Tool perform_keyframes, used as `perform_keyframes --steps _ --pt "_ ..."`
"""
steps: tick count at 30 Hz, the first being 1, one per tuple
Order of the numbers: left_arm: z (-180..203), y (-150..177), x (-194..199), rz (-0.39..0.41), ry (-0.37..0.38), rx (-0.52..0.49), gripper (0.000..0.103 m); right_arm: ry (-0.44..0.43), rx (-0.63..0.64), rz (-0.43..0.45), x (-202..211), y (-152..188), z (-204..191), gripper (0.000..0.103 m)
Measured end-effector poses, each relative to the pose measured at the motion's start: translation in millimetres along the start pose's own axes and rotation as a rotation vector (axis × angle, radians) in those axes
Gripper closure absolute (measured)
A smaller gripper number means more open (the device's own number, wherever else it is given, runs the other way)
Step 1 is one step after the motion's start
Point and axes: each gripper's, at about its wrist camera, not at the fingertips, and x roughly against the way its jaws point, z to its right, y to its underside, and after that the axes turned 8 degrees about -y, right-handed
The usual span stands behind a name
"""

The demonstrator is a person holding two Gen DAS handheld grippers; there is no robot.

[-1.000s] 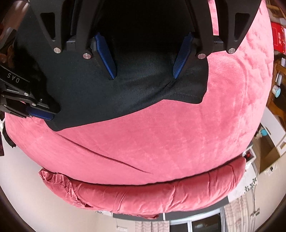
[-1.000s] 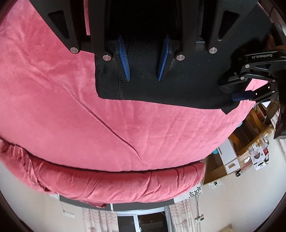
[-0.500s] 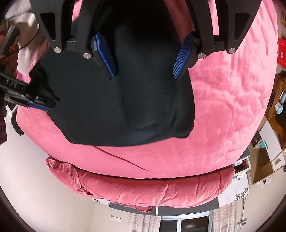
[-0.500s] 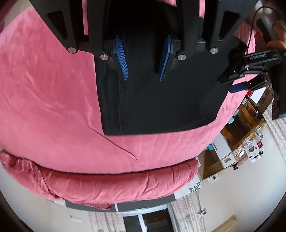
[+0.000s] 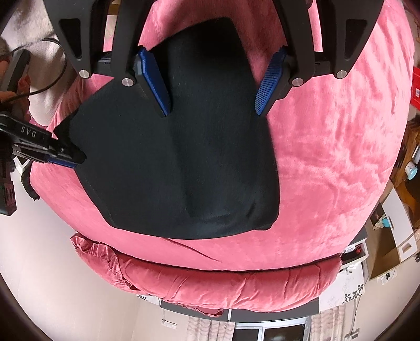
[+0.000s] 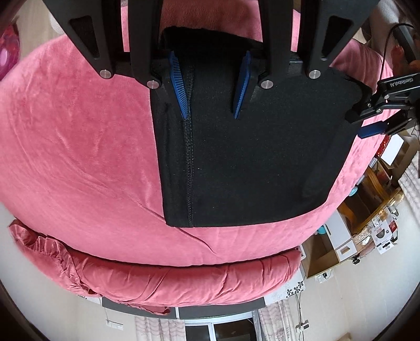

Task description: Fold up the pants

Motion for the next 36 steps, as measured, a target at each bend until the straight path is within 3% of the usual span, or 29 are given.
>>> perform_keyframes --steps 2,4,5,11,18,27,36 --pt "-4.0 2.7 5.2 0.011 0.004 0.025 0.034 0.003 -0.009 0.027 6.5 0.4 0.4 0.064" --pt "-8.4 3.6 8.7 0.026 0.000 0.041 0.034 0.006 -0.012 0.048 10.9 -0.1 1.2 0.049" --pt "-9.7 3.6 9.0 0.029 -0.004 0.043 0.034 0.003 -0.016 0.053 11.6 -0.4 2.2 0.047" --pt "-17.2 3.7 6.7 0.017 0.000 0.069 0.027 0.009 -0.089 0.019 2.5 0.3 18.1 0.043" --pt "-27.9 5.1 4.0 -0.008 0.053 0.112 0.026 -0.085 -0.243 -0.007 -6.4 5.4 44.7 0.032" --pt "-34.1 10.3 -0.8 -0.060 0.125 0.167 0.026 -0.158 -0.321 -0.021 -10.7 9.7 57.6 0.027" --pt "-46.2 22.2 -15.4 -0.172 0.264 0.259 0.024 -0.275 -0.403 -0.036 -17.5 14.5 73.0 0.025"
